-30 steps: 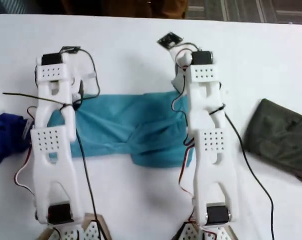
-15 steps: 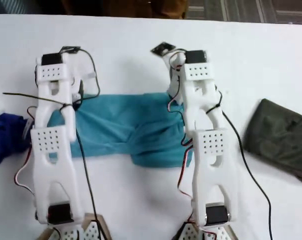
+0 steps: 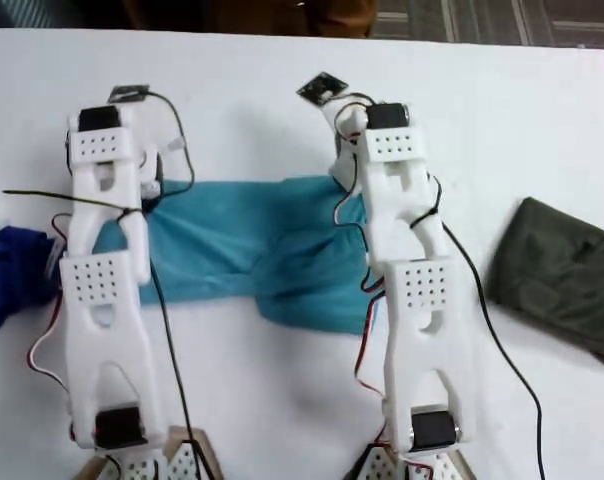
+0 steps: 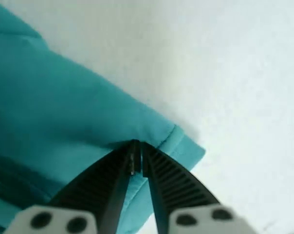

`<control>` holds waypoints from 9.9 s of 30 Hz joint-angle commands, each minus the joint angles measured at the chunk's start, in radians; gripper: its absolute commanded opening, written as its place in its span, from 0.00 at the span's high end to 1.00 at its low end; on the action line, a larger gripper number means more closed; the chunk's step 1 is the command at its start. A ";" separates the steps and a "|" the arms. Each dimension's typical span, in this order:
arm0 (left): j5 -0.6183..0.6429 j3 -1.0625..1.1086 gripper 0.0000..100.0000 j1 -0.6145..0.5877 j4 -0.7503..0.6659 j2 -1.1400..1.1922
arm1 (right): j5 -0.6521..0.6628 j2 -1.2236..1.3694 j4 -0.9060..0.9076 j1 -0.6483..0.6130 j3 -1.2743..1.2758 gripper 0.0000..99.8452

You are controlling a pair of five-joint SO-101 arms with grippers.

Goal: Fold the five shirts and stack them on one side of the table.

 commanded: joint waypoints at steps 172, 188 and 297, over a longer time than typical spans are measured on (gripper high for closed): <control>0.057 -0.016 0.97 -0.051 -0.048 0.003 | 0.216 -0.529 0.053 -0.076 0.750 0.98; 0.057 -0.016 0.97 -0.051 -0.048 0.003 | 0.224 0.154 0.205 -0.001 -0.301 0.98; -0.399 1.698 0.81 -0.137 0.005 -1.820 | -0.017 -2.158 0.110 0.087 1.665 0.98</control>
